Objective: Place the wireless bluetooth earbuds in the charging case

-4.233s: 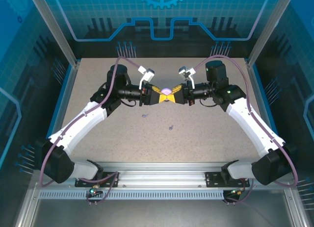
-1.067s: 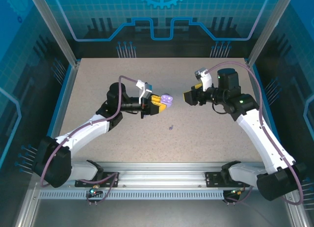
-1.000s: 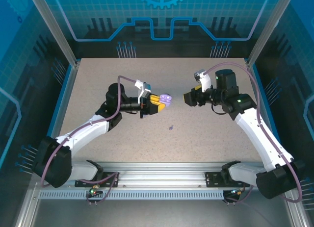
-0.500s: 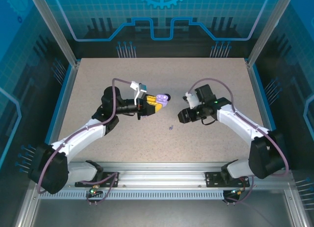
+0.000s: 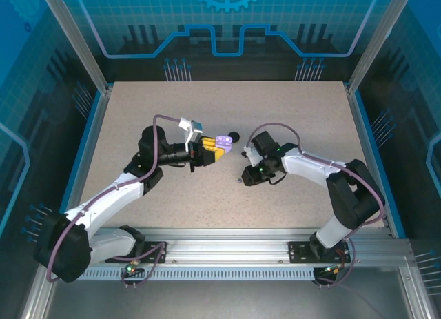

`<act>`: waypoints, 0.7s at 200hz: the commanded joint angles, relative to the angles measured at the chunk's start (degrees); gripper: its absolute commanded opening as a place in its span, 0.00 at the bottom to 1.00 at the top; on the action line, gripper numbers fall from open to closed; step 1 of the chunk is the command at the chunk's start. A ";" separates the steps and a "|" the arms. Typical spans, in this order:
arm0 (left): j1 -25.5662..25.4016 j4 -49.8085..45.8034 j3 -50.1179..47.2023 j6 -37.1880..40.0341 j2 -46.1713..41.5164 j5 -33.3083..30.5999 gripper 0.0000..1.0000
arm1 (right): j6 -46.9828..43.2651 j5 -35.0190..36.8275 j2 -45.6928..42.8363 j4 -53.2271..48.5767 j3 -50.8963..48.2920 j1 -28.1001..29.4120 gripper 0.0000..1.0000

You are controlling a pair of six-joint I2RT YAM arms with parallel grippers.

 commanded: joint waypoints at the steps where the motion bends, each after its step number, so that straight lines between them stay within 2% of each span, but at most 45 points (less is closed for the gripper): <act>1: -0.27 0.43 -0.85 1.05 -1.31 -0.49 0.05 | 2.24 0.40 2.28 2.58 -0.82 1.36 0.25; 140: -0.44 0.40 -1.09 0.89 -1.19 -1.17 0.05 | 10.03 0.54 8.31 9.68 0.23 3.31 0.22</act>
